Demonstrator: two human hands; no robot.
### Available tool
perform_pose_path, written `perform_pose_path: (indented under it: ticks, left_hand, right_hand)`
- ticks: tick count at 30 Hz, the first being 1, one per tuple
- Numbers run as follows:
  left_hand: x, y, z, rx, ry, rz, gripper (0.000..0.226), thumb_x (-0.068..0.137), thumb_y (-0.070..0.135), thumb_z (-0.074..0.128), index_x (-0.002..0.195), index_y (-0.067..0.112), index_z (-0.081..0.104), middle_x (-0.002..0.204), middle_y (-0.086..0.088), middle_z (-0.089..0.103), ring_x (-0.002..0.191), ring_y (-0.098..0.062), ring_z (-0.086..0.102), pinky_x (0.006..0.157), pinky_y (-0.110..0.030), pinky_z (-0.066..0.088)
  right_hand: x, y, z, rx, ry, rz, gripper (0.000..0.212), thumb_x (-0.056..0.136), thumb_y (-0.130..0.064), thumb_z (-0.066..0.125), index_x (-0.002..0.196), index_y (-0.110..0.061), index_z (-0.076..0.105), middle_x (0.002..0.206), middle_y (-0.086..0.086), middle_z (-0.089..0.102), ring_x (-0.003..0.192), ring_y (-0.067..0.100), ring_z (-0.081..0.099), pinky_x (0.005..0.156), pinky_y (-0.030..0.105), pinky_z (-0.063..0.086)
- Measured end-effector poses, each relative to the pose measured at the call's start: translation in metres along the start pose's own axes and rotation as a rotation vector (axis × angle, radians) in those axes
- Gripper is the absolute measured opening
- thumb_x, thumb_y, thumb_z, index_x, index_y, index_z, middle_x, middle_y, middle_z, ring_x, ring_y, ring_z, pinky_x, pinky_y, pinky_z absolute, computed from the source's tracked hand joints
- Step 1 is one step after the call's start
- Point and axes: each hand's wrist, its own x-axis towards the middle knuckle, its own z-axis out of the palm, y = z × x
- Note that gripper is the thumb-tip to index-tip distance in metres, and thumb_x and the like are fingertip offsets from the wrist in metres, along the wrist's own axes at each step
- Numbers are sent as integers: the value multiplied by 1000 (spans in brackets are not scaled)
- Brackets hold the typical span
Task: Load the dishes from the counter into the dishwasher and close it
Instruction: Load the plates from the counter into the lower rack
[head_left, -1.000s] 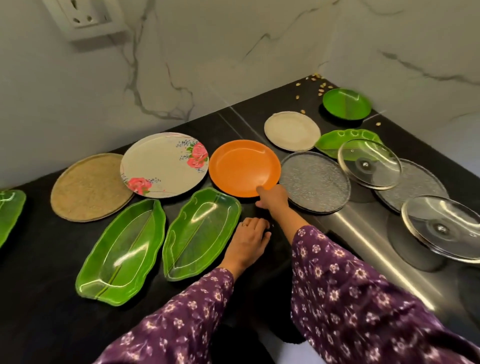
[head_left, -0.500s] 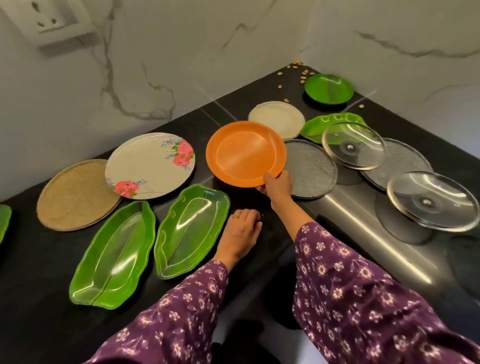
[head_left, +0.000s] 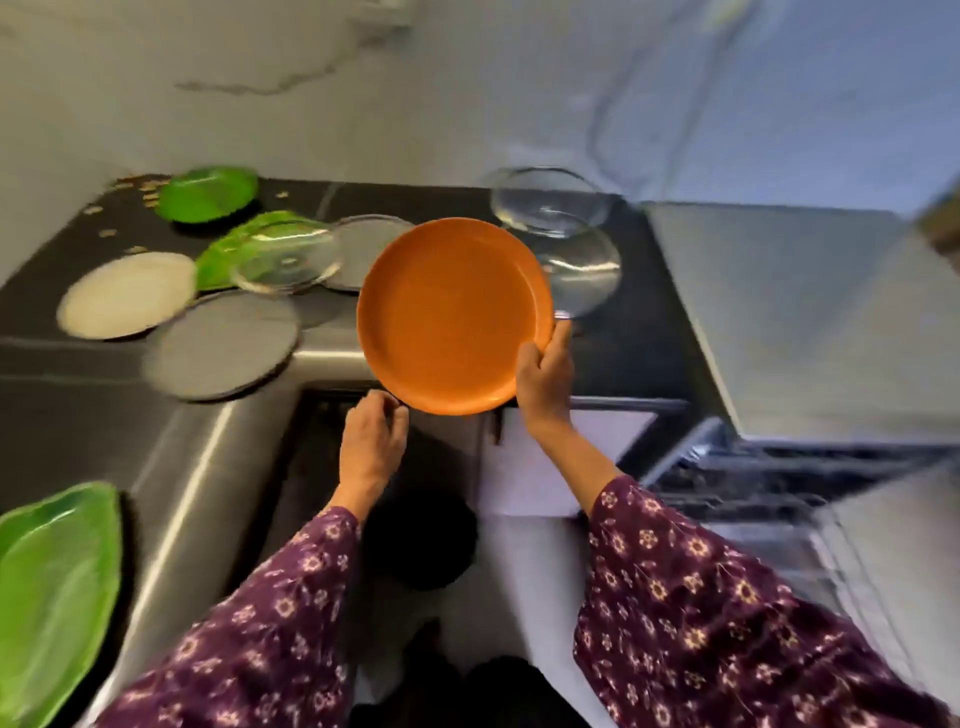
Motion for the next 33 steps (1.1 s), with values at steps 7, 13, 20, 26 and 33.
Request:
perform_pose_path:
  ticks: [7, 13, 20, 26, 33]
  left_hand:
    - [-71, 136, 129, -61, -317, 243, 12, 90, 21, 58, 92, 9, 56, 90, -7, 63, 88, -29, 57, 76, -40, 44]
    - [-135, 241, 214, -80, -450, 491, 11, 88, 17, 62, 90, 9, 55, 85, -9, 60, 82, -32, 57, 73, -41, 46]
    - [-130, 339, 288, -43, -525, 794, 25, 89, 32, 46, 92, 9, 54, 87, -9, 59, 80, -31, 54, 75, -43, 45]
    - [-85, 393, 346, 135, -532, 1094, 22, 91, 23, 53, 104, 5, 53, 101, -12, 59, 95, -31, 53, 84, -43, 45]
    - [-49, 389, 401, 190, -549, 1178, 35, 83, 34, 61, 101, 6, 50, 108, -9, 51, 100, -25, 47, 89, -32, 38]
  right_hand:
    - [-30, 69, -254, -304, 283, -47, 18, 87, -18, 39, 103, -12, 44, 69, -7, 52, 57, 6, 48, 52, 24, 33]
    - [-94, 146, -398, -569, 285, 131, 7, 97, -15, 42, 99, -9, 46, 58, 9, 44, 44, 18, 37, 42, 31, 23]
    - [-113, 223, -459, -790, 260, 404, 29, 100, -19, 33, 121, -2, 44, 75, 12, 60, 60, 27, 60, 56, 44, 54]
    - [-77, 280, -454, -890, 7, 703, 27, 98, -8, 32, 122, 3, 37, 112, 22, 53, 101, 35, 55, 81, 42, 43]
    - [-31, 379, -414, -842, -157, 727, 44, 91, 3, 29, 133, -7, 21, 91, 22, 62, 84, 37, 63, 67, 43, 46]
